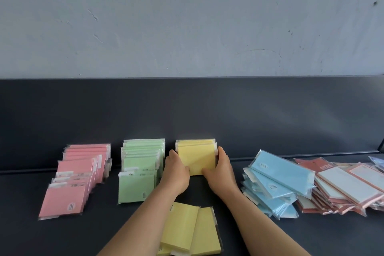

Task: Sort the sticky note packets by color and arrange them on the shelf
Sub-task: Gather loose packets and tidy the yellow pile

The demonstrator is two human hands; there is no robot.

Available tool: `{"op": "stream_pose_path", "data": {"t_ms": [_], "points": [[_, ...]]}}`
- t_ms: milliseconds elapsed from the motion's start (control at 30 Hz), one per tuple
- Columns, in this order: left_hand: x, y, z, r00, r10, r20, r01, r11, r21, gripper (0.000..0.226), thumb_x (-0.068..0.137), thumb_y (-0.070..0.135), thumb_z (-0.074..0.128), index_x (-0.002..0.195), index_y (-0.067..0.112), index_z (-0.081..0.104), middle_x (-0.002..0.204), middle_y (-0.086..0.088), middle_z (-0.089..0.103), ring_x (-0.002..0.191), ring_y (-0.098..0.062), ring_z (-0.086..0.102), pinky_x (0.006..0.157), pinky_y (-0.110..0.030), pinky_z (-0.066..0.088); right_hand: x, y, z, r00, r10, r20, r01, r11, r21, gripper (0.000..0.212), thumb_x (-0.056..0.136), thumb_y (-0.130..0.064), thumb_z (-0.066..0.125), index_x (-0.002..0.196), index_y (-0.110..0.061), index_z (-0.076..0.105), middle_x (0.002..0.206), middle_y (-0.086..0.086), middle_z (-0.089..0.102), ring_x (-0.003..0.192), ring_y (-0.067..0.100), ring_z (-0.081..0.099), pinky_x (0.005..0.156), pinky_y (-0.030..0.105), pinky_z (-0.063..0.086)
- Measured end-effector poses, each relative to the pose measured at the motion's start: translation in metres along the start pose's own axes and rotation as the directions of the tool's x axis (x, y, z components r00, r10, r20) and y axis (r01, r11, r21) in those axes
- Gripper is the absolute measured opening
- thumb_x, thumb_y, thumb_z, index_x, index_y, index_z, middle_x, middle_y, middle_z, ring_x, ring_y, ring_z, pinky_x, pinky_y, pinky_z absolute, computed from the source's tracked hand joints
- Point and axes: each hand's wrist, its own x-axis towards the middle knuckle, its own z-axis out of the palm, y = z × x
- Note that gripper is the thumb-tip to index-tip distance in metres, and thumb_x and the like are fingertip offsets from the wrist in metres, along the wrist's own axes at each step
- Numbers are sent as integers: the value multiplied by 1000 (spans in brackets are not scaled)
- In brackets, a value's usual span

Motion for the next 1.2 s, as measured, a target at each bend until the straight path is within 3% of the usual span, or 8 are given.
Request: {"op": "stream_pose_path", "data": {"t_ms": [200, 333, 533, 633, 733, 833, 1000, 1200], "points": [[-6, 1, -1, 998, 55, -16, -54, 997, 49, 55, 97, 16, 53, 142, 5, 24, 134, -10, 43, 115, -20, 50, 82, -22, 39, -3, 1, -1, 1000, -28, 10, 28, 999, -22, 67, 79, -15, 69, 136, -24, 34, 138, -4, 43, 120, 11, 45, 92, 26, 41], [-15, 5, -7, 994, 106, -40, -102, 989, 107, 68, 98, 15, 52, 150, 5, 10, 146, -10, 32, 130, -21, 41, 100, -25, 37, -9, -2, -6, 999, -30, 31, 32, 998, -45, 85, 88, -16, 65, 152, -19, 10, 156, -4, 20, 142, 14, 23, 112, 30, 26], [-40, 24, -33, 974, 214, -73, -202, 969, 142, 69, 100, 21, 50, 152, 10, 6, 155, -5, 24, 140, -20, 30, 109, -27, 29, -32, -16, -19, 993, -106, 53, 111, 989, -96, 86, 92, -20, 61, 152, -18, 0, 160, -5, 5, 147, 13, 8, 114, 28, 16], [-58, 24, -53, 969, 244, -25, -239, 963, 125, 68, 100, 23, 50, 152, 10, 8, 156, -5, 23, 140, -20, 30, 108, -27, 30, -51, -24, -27, 987, -144, 75, 154, 979, -134, 84, 92, -23, 61, 152, -18, 3, 156, -8, 16, 142, 10, 19, 111, 23, 22], [-78, 10, -71, 969, 236, 74, -245, 955, 168, 57, 97, 30, 54, 143, 10, 28, 146, -5, 37, 131, -19, 40, 93, -22, 33, -70, -28, -38, 978, -163, 133, 182, 972, -146, 69, 92, -24, 62, 147, -20, 21, 130, -16, 36, 115, -2, 34, 90, 9, 29], [-96, -13, -77, 975, 112, 194, -164, 947, 275, 64, 90, 45, 60, 140, 15, 35, 140, -3, 42, 124, -19, 45, 96, -25, 39, -86, -21, -43, 963, -89, 254, 150, 961, -232, 83, 87, -33, 66, 152, -26, 14, 154, -9, 26, 136, 11, 34, 100, 21, 34], [-117, -34, -69, 977, -14, 213, -60, 940, 336, 58, 76, 57, 67, 116, 18, 49, 116, 4, 53, 103, -14, 55, 89, -32, 49, -110, -16, -44, 878, 10, 479, 193, 907, -374, 95, 79, -32, 74, 152, -27, 14, 154, -9, 27, 136, 11, 34, 100, 19, 32], [-121, -38, -65, 985, -21, 173, 14, 999, 40, 75, 74, 42, 79, 134, 17, 41, 116, 7, 53, 103, -16, 58, 89, -36, 52, -121, -17, -45, 881, 23, 472, 207, 878, -430, 93, 73, -38, 79, 148, -26, 25, 140, -7, 36, 124, 14, 40, 101, 27, 39]]}}
